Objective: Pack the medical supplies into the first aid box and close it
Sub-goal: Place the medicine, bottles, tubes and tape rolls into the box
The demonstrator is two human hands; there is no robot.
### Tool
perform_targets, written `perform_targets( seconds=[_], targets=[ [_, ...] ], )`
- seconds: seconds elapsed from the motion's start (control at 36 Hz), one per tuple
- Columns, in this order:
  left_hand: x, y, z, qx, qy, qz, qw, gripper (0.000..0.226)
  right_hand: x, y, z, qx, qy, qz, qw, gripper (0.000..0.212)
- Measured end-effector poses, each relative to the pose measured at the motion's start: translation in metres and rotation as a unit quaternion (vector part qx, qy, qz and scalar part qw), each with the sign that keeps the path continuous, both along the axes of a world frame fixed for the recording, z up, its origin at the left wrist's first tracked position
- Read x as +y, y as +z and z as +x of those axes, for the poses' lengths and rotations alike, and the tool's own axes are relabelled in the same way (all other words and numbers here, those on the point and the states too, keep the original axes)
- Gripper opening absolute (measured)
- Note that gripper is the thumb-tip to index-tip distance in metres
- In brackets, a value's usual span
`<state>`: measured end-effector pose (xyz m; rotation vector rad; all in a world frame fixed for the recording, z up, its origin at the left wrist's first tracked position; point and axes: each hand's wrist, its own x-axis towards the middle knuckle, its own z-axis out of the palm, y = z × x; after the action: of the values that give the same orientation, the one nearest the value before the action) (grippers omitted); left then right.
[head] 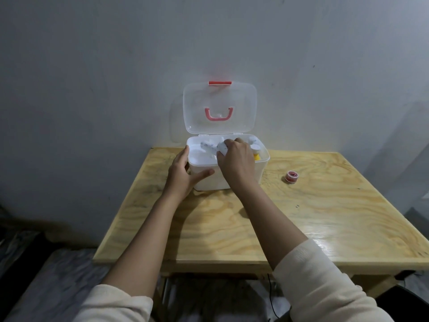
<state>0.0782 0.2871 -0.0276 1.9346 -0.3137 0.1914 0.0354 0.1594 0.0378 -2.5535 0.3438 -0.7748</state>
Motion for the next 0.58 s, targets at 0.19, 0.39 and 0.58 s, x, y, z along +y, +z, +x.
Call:
perform_targets(
  seconds=[0.19, 0.39, 0.58],
  targets=[
    [-0.0005, 0.0012, -0.0017, 0.002, -0.001, -0.003, 1.000, 0.100, 0.0010, -0.0029, 0.0003, -0.012, 0.000, 0.023, 1.000, 0.020],
    [-0.0010, 0.0038, -0.0036, -0.001, -0.001, 0.003, 1.000, 0.098, -0.0005, -0.0041, 0.0019, -0.018, 0.013, 0.034, 0.999, 0.025],
    [-0.0010, 0.0031, -0.0031, 0.002, -0.004, -0.005, 1.000, 0.098, -0.0040, -0.0077, 0.0005, -0.013, 0.058, 0.023, 0.998, 0.030]
  ],
)
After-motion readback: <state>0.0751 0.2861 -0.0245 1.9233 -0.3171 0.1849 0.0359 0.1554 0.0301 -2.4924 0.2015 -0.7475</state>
